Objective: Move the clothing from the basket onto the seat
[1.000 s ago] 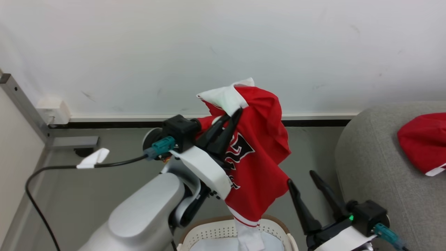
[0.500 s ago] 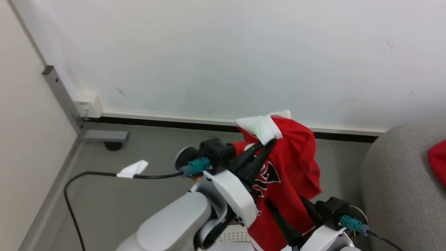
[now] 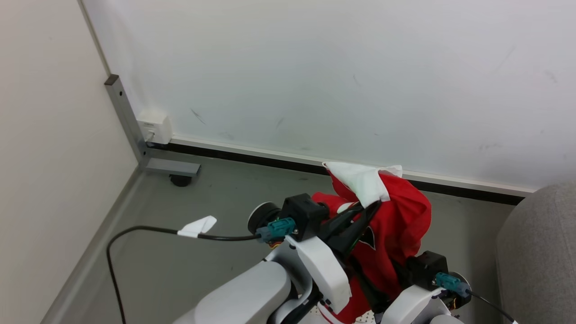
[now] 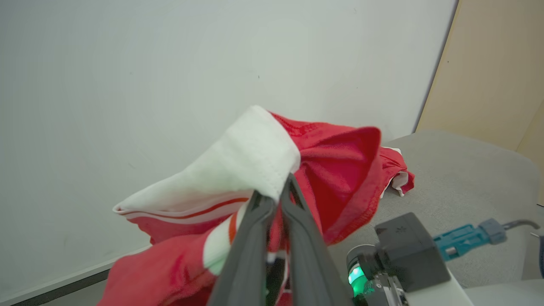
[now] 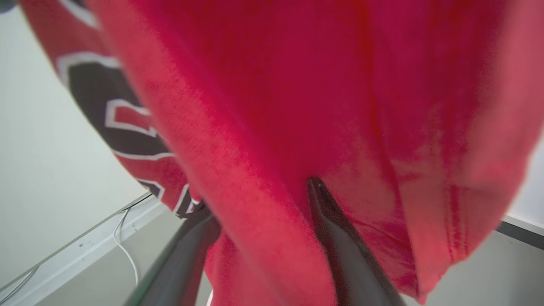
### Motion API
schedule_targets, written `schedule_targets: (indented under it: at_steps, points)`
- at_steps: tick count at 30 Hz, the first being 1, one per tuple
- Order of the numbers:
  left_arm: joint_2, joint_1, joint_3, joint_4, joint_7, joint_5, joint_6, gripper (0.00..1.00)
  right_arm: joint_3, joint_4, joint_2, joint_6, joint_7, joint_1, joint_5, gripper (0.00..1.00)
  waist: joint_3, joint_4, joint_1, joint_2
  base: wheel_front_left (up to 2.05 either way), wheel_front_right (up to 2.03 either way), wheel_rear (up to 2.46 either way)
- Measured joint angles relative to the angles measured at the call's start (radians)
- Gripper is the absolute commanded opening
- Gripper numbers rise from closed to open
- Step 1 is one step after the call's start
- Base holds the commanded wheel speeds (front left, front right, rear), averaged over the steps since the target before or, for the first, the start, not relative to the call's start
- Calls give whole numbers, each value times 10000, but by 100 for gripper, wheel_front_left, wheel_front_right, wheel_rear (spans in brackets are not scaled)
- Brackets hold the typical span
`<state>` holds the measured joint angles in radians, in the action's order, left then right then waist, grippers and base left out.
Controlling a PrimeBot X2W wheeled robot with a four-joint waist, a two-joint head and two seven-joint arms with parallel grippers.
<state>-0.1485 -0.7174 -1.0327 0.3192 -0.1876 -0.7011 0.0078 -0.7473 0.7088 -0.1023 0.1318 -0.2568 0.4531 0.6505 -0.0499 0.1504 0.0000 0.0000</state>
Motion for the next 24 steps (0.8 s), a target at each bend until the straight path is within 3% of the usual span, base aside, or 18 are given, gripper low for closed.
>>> schedule_targets:
  at_steps: [2, 24]
  points:
    - [-17, -2, 4, -15, 10, -4, 4, 0, 58, 102, 52, 0, -13, 22, 8, 0, 24, 22, 0, 0, 0, 0, 0]
    - [-370, -10, 272, -2, -86, -148, 224, 2, 1569, -1342, 159, 0, -54, -394, -418, 0, 180, -679, 0, 0, 0, 0, 0]
